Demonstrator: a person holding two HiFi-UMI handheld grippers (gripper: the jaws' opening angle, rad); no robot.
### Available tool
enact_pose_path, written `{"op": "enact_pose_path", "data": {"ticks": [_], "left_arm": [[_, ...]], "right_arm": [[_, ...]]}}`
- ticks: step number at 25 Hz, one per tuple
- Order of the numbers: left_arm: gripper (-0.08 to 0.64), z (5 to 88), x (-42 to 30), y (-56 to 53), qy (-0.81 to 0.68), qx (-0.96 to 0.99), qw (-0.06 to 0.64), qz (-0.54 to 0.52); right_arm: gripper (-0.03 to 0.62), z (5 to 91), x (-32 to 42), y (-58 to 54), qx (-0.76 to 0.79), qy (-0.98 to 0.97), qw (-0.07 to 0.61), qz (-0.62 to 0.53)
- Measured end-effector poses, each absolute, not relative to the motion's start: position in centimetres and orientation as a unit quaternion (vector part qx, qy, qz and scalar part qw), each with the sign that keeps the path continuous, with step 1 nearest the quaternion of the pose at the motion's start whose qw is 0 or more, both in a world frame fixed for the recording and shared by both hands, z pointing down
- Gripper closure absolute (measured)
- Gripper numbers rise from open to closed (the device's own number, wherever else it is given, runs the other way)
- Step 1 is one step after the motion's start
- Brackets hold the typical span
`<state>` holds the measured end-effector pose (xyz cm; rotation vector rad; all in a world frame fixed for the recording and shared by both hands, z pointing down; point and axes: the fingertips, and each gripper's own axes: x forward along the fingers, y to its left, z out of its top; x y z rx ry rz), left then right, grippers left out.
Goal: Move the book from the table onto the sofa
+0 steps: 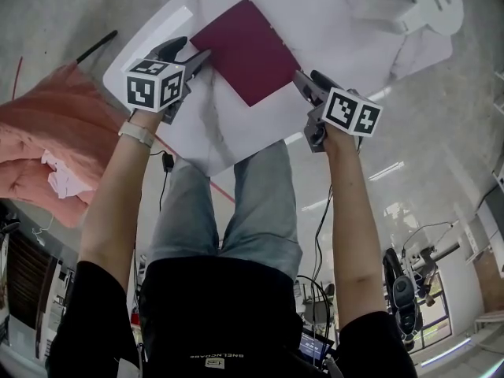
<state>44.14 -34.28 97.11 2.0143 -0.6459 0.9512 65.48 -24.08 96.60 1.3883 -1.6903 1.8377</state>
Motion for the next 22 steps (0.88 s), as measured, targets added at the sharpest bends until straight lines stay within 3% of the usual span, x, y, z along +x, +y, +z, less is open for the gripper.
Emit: {"op": "enact_pose_path", "data": {"ticks": [12, 22], "left_arm": [[0.284, 99.2, 46.0, -35.0, -0.240, 0.793, 0.441, 0.346], [0.302, 98.6, 46.2, -34.7, -0.227, 0.804, 0.406, 0.369]], "right_arm": [[0.341, 99.1, 64.8, -24.5, 0.470, -0.578, 0.126, 0.655], [0.341, 99.5, 64.7, -24.3, 0.465, -0.570, 0.131, 0.664]]}}
